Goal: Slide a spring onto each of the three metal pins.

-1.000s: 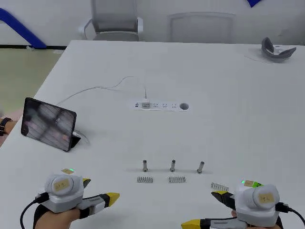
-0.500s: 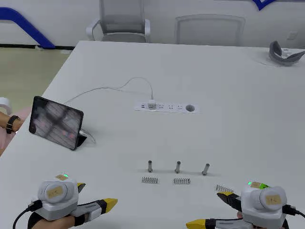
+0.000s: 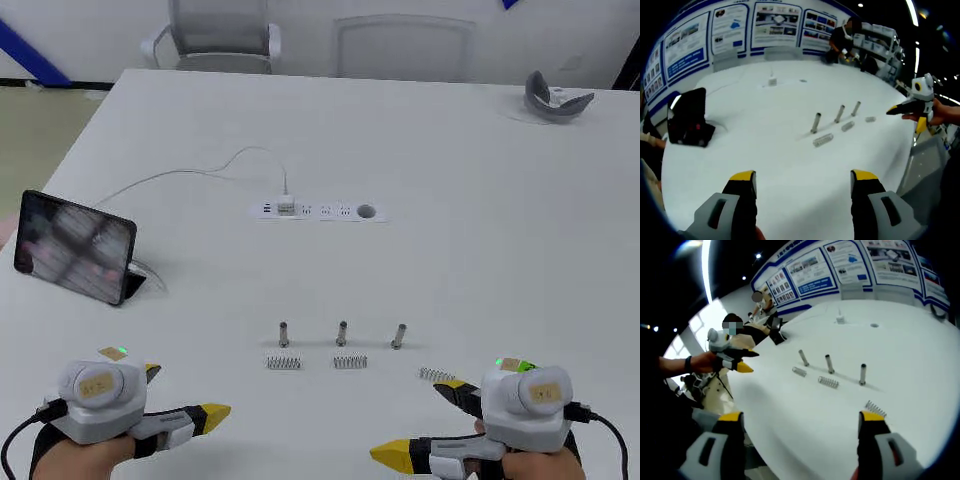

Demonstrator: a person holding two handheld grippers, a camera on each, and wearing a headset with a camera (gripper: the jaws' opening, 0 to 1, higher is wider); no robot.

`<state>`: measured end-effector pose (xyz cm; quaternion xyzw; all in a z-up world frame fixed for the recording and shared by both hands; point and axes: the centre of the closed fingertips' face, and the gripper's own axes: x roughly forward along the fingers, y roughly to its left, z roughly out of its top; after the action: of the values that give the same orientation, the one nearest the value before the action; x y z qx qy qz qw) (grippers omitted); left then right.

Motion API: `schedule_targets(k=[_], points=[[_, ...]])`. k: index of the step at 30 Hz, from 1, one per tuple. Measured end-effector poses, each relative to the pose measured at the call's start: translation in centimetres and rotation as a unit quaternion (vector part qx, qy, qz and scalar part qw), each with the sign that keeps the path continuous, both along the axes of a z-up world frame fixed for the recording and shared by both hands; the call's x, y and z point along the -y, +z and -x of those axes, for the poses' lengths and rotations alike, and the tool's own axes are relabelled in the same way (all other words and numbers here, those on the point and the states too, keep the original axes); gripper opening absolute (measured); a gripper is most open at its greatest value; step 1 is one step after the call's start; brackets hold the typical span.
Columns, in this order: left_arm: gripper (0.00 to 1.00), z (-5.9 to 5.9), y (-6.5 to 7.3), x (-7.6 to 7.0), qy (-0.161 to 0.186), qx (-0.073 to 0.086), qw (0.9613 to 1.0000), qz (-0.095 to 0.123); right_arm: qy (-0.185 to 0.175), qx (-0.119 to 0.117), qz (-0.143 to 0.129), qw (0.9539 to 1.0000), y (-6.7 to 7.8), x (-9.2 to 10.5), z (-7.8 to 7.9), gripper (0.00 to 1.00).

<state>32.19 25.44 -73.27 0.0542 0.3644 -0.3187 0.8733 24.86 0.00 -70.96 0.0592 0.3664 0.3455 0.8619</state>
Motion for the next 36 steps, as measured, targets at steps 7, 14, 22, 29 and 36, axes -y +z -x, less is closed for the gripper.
schedule_targets(k=[7, 14, 22, 29, 36], points=[[0.78, -0.3, 0.0, 1.4, -0.016, -0.001, 0.9999, 0.002, -0.011, 0.001, 0.003, 0.9999, 0.0, 1.2, 0.2, 0.96], [0.76, -0.5, -0.8, 3.4, -0.046, -0.008, 0.9989, -0.005, -0.016, 0.001, 0.004, 0.9999, 0.3, 1.7, 0.2, 0.96], [0.74, -1.1, -1.4, 5.6, -0.064, -0.013, 0.9979, -0.003, -0.014, 0.006, 0.014, 0.9998, 1.1, 3.1, 0.1, 0.96], [0.68, -1.9, -1.9, 6.9, -0.090, -0.010, 0.9958, -0.011, -0.023, 0.008, 0.017, 0.9996, 1.3, 3.8, 0.2, 0.96], [0.59, -2.9, -2.3, 8.2, -0.110, -0.003, 0.9937, -0.019, -0.020, 0.007, 0.018, 0.9996, 1.4, 3.6, 0.2, 0.96]])
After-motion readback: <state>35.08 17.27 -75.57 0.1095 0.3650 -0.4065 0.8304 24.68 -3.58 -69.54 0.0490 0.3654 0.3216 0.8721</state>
